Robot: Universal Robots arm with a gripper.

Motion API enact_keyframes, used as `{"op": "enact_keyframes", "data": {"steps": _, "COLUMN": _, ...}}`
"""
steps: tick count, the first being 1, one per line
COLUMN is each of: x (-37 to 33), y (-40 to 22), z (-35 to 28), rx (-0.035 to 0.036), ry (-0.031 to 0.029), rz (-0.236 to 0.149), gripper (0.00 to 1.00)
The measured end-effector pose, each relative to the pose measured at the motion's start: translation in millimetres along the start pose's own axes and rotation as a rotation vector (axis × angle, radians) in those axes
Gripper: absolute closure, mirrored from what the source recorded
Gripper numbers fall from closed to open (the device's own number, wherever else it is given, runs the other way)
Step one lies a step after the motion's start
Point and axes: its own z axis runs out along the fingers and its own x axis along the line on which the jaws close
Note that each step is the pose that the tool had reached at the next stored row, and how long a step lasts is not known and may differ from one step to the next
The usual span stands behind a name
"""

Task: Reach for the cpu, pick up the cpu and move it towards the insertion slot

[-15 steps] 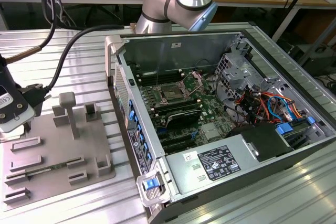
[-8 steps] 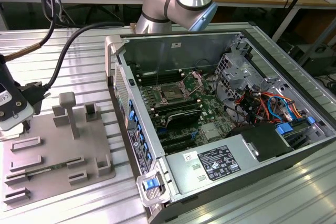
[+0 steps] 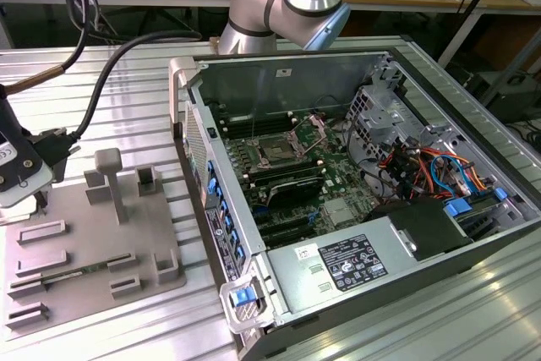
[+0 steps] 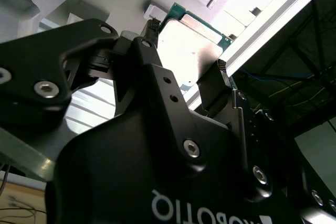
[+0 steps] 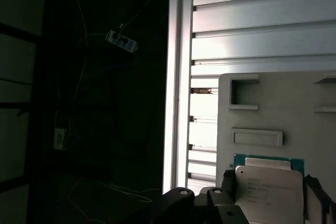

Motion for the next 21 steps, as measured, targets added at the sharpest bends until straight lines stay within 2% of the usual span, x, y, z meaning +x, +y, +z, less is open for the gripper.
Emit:
{"op": "enact_keyframes", "data": {"steps": 9, "x": 0.1, "y": 0.1, "z": -1.7, "rx": 0.0002, "ry": 0.0004, "rz": 0.000, "gripper": 0.45}}
{"op": "enact_keyframes", "data": {"steps": 21, "x": 0.3, "y": 0.8, "z": -14.6, "rx": 0.0000, "ry": 0.0000, "rz": 0.000, "gripper": 0.45}}
